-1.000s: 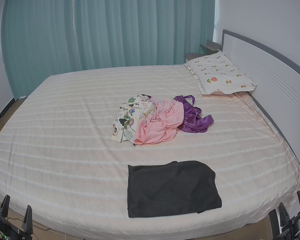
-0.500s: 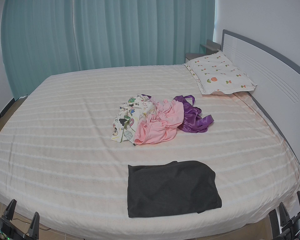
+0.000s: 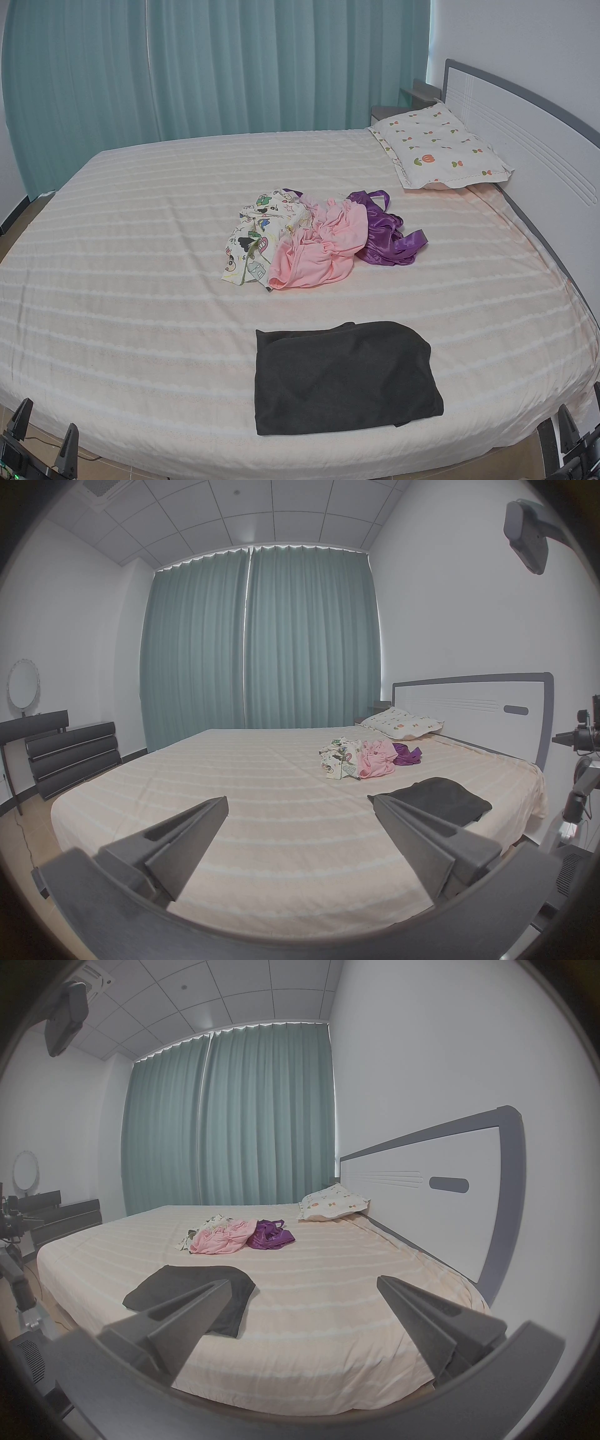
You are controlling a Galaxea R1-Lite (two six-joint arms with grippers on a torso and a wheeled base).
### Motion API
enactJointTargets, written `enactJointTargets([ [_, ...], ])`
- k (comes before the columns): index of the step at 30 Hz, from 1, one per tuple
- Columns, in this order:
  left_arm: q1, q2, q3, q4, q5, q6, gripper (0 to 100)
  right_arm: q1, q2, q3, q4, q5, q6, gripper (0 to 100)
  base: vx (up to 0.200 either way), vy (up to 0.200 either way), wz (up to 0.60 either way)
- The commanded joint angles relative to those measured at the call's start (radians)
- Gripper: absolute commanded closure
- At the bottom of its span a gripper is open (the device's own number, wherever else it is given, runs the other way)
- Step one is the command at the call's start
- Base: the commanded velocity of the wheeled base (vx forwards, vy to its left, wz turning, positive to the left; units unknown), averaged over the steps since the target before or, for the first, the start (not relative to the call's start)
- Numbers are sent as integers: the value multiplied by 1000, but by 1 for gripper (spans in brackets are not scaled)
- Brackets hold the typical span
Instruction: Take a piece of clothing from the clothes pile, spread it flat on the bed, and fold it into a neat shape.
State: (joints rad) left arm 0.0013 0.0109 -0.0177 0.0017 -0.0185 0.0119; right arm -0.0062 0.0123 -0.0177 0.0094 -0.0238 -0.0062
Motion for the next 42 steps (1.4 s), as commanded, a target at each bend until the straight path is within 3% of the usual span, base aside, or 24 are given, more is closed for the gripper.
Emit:
enactJointTargets([
  [1,0,6,18,0,0,0,0,0,-9,15,0,1,0,0,0,0,0],
  [10,0,6,18,0,0,0,0,5,-9,18,-8,28,-6,0,0,0,0],
  [42,0,6,18,0,0,0,0,5,-11,18,-8,27,-1,0,0,0,0],
])
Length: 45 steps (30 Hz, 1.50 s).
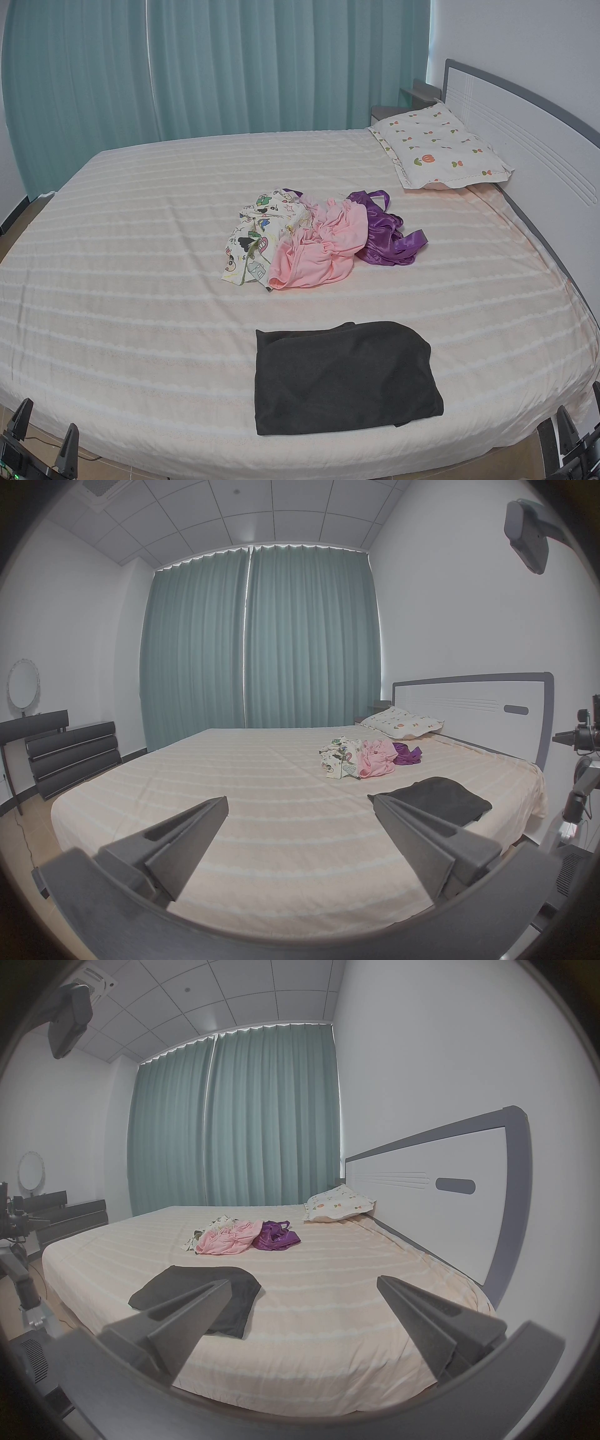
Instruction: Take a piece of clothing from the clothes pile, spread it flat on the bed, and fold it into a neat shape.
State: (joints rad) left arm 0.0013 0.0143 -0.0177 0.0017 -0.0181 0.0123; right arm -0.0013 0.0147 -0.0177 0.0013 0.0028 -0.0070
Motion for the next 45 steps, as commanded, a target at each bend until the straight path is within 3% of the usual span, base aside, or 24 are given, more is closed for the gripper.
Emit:
enactJointTargets([
  [1,0,3,18,0,0,0,0,0,-13,18,0,0,-1,0,0,0,0],
  [45,0,3,18,0,0,0,0,0,-12,18,2,2,-1,0,0,0,0],
])
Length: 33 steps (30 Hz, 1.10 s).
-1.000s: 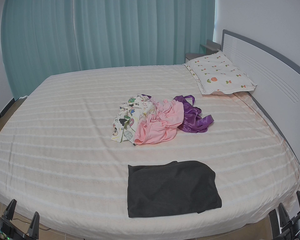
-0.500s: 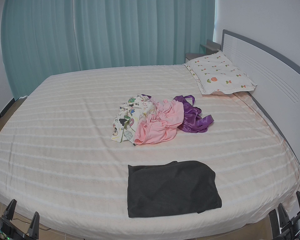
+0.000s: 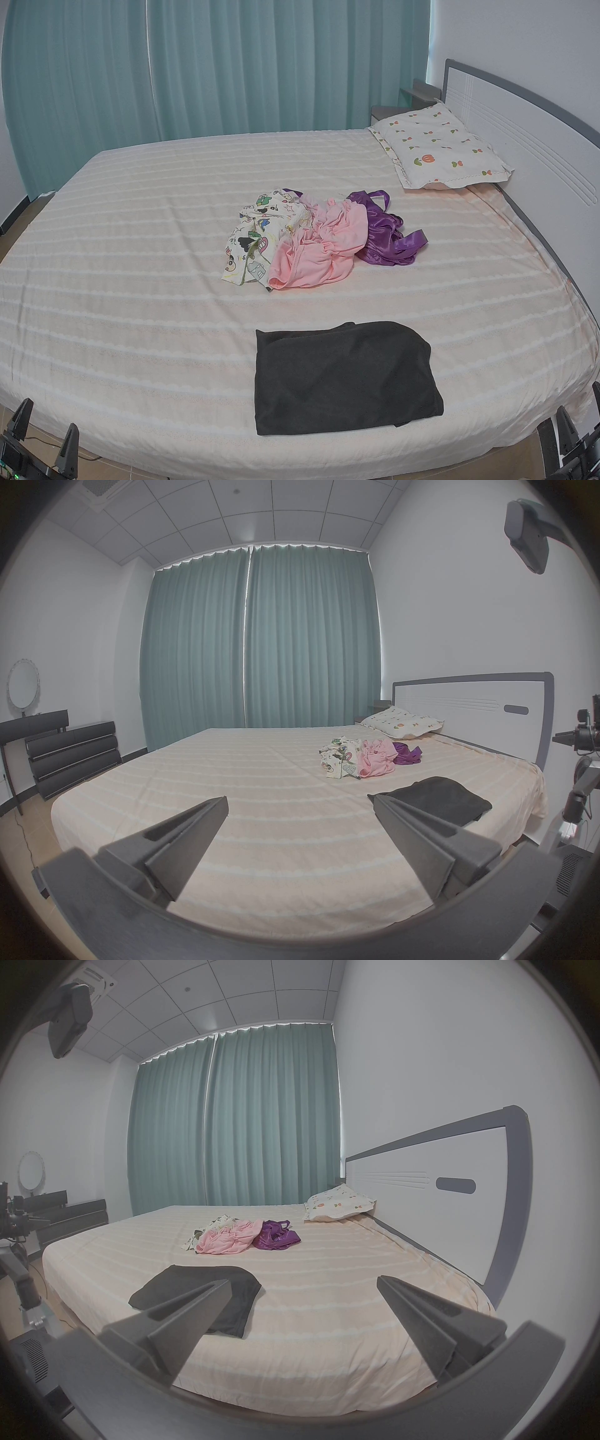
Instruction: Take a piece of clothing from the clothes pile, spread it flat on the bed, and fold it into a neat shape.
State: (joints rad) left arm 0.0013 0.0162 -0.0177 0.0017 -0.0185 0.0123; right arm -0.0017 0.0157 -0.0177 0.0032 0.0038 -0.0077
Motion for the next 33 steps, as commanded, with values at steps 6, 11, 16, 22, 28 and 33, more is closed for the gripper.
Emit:
enactJointTargets([
  [6,0,1,18,0,0,0,0,0,-13,18,-2,-1,2,0,0,0,0],
  [11,0,1,18,0,0,0,0,0,-14,18,-2,-1,3,0,0,0,0],
  [16,0,1,18,0,0,0,0,0,-13,18,-2,-1,3,0,0,0,0],
  [22,0,1,18,0,0,0,0,0,-13,18,-2,-1,3,0,0,0,0],
  [28,0,1,18,0,0,0,0,0,-13,18,-2,-1,3,0,0,0,0],
  [33,0,1,18,0,0,0,0,0,-13,18,-2,-1,3,0,0,0,0],
])
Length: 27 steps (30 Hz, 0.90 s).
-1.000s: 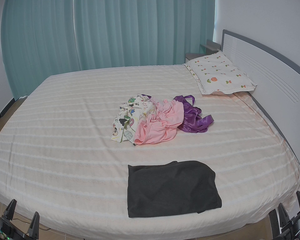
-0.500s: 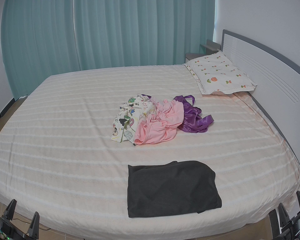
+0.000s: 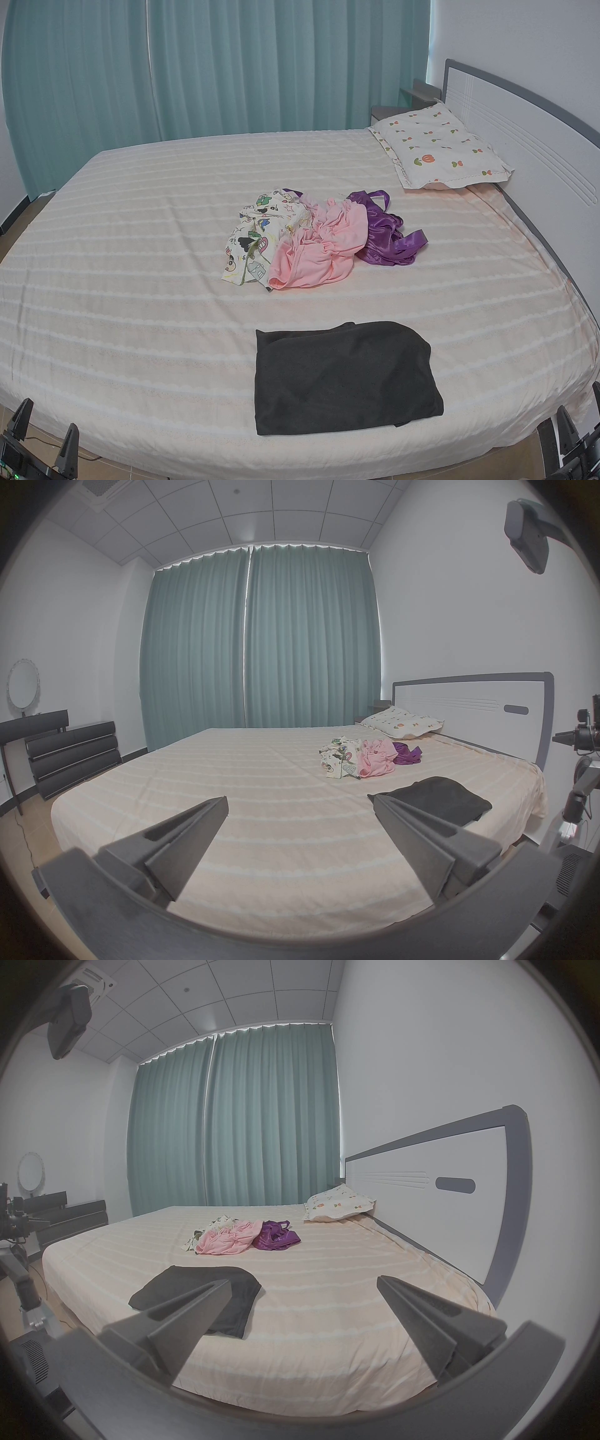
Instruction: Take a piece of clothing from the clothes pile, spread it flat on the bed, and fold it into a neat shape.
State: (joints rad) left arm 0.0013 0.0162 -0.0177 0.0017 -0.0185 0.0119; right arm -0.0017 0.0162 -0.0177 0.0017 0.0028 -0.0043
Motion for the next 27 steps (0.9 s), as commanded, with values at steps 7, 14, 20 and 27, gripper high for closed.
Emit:
enactJointTargets([
  [7,0,1,18,0,0,0,0,0,-13,18,0,0,0,0,0,0,0],
  [14,0,1,18,0,0,0,0,0,-15,18,0,0,1,0,0,0,0],
  [20,0,1,18,0,0,0,0,0,-13,18,0,0,1,0,0,0,0],
  [27,0,1,18,0,0,0,0,0,-13,18,0,0,0,0,0,0,0],
])
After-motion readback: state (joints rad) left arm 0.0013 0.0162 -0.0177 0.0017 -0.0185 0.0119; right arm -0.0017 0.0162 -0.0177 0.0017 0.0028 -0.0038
